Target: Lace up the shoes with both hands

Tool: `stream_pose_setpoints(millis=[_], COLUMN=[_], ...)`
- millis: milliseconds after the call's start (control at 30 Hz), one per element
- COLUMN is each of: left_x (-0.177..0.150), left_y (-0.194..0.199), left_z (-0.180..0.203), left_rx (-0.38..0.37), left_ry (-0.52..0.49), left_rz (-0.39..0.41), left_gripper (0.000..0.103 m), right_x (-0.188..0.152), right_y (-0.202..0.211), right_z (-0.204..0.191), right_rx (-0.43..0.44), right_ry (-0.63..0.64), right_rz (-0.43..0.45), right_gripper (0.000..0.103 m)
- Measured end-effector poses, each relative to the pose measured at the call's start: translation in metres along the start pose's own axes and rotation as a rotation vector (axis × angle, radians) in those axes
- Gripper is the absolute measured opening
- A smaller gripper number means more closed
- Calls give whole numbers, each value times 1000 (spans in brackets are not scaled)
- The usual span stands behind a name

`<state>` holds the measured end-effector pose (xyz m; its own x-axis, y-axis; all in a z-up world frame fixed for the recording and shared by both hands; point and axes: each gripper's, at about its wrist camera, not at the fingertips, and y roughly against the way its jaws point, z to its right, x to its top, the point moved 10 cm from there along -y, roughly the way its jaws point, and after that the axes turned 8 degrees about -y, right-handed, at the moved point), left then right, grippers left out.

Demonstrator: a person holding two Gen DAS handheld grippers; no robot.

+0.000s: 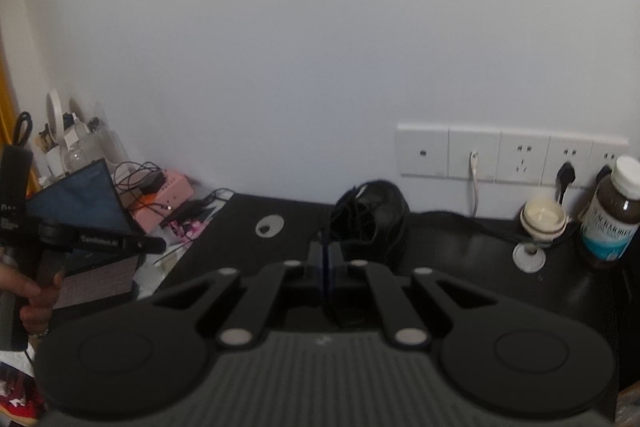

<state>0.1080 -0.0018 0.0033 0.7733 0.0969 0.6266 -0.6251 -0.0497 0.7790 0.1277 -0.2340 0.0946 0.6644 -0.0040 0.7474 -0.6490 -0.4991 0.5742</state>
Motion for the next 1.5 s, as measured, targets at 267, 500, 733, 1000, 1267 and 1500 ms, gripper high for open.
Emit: stream_pose_setpoints(millis=[267,500,733,1000,1267,1500], left_x=[-9,-15,4,29,20,-39], left_y=[38,55,71,114,126,133], left_z=[71,133,142,105,72,38], left_rx=[-178,-280,-295,-317,-268,-203], left_ry=[-104,-273,-273,-184,-57,56], left_rz=[120,183,252,331,215,192], left_gripper=[64,64,62,62,61,62], right_x=[-34,-50,-28,37,44,18], right_y=[-2,2,40,143,209,193], right_z=[19,43,34,36,50,75], right_rx=[132,206,264,301,367,378], right_ry=[-168,-416,-384,-227,-148,-200], right_rz=[-9,5,140,433,522,428], right_gripper=[3,3,3,3,3,3])
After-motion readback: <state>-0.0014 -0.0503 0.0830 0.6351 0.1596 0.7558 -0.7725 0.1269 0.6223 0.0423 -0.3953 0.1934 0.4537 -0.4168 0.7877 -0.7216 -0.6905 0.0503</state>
